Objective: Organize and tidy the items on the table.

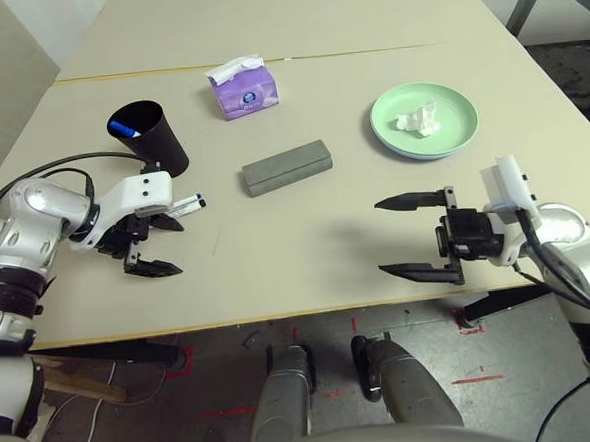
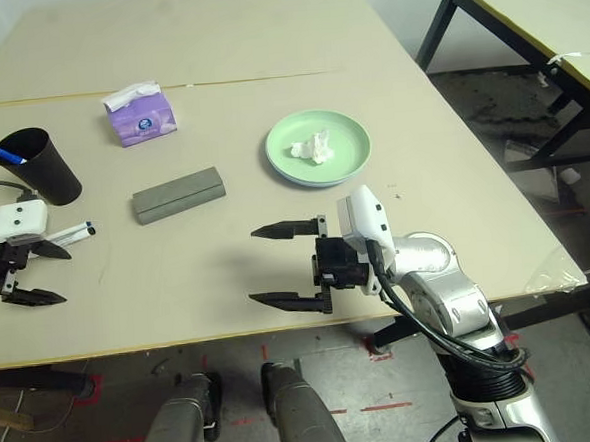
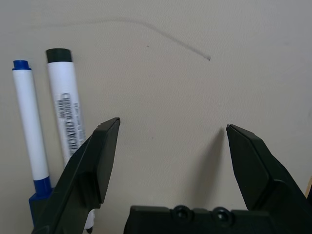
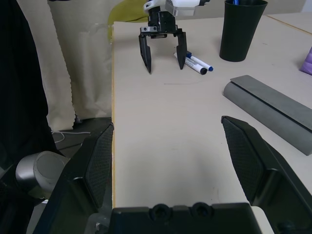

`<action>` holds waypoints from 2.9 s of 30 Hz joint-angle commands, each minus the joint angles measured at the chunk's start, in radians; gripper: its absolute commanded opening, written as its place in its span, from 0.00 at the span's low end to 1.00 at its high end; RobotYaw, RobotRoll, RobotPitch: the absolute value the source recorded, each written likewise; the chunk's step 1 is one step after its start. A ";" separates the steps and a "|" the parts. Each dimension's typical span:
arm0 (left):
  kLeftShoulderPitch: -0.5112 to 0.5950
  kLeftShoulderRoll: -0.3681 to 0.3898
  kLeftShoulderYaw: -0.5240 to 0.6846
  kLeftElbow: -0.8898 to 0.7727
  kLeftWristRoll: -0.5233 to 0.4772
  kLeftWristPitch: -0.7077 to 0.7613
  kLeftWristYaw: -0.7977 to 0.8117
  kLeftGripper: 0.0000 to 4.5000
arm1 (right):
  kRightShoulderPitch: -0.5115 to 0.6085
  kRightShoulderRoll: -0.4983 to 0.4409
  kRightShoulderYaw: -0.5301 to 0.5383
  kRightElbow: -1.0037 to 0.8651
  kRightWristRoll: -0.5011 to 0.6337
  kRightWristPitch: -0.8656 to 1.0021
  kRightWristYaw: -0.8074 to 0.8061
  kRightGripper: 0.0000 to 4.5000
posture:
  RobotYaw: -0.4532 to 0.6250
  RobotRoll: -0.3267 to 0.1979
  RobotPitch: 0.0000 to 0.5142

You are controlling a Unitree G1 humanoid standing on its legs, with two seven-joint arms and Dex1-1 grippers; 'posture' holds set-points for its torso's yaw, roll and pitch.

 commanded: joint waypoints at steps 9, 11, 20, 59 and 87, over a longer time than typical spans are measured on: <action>-0.008 -0.009 -0.004 0.050 0.037 0.013 -0.046 0.63 | 0.012 0.013 0.028 -0.016 -0.002 -0.011 -0.009 1.00 | 0.30 0.62 0.40; -0.013 -0.011 -0.004 0.058 0.041 0.010 -0.048 0.48 | 0.013 0.014 0.029 -0.016 -0.003 -0.013 -0.011 1.00 | 0.30 0.62 0.40; -0.030 -0.011 0.002 0.084 0.045 0.010 -0.058 0.00 | 0.000 0.021 0.037 0.005 -0.016 -0.032 -0.010 1.00 | 0.30 0.62 0.38; -0.219 -0.002 -0.027 0.228 0.089 -0.012 0.013 0.99 | -0.030 0.027 0.073 0.025 -0.030 -0.054 -0.027 1.00 | 0.30 0.62 0.39; -0.289 -0.121 -0.019 0.469 0.182 -0.104 0.139 0.99 | -0.031 0.001 0.070 -0.029 -0.013 -0.019 -0.046 1.00 | 0.28 0.62 0.36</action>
